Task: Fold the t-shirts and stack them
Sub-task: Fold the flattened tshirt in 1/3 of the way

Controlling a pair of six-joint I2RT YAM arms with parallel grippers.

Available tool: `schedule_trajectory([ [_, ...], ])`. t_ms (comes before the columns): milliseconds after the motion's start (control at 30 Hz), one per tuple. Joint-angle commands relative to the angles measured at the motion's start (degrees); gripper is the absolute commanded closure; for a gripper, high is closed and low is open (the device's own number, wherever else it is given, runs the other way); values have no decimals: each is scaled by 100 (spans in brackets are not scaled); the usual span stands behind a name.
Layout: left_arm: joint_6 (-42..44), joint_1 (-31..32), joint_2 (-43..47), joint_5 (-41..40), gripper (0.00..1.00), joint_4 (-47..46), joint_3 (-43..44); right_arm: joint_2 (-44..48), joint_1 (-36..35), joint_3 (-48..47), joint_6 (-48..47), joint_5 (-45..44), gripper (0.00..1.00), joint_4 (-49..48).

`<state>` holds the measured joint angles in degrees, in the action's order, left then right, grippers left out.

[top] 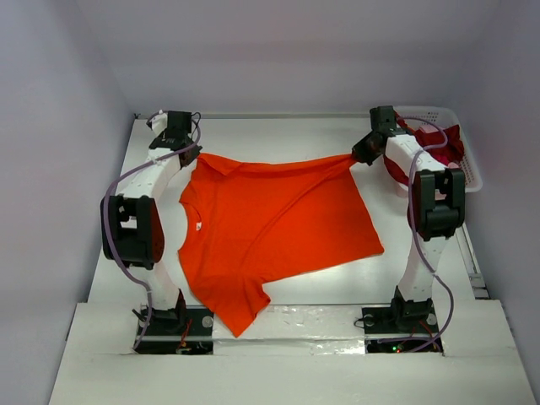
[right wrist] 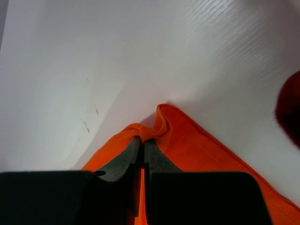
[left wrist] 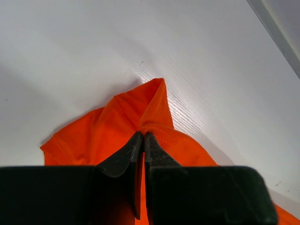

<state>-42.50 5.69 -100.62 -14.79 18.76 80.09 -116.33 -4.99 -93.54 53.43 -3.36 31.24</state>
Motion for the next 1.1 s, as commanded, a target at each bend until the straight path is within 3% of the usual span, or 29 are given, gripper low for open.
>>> schedule_trajectory([
  [0,-21,11,385,-86,100,110,-73,155,122,46,28,36,100,-4],
  [167,-39,11,464,-95,100,127,-82,67,122,55,-113,474,100,-206],
  [533,-30,11,736,-86,100,443,-196,154,122,-77,-588,397,100,-57],
  [1067,-303,-508,1150,-165,100,945,-565,234,8,152,-1027,749,100,-207],
])
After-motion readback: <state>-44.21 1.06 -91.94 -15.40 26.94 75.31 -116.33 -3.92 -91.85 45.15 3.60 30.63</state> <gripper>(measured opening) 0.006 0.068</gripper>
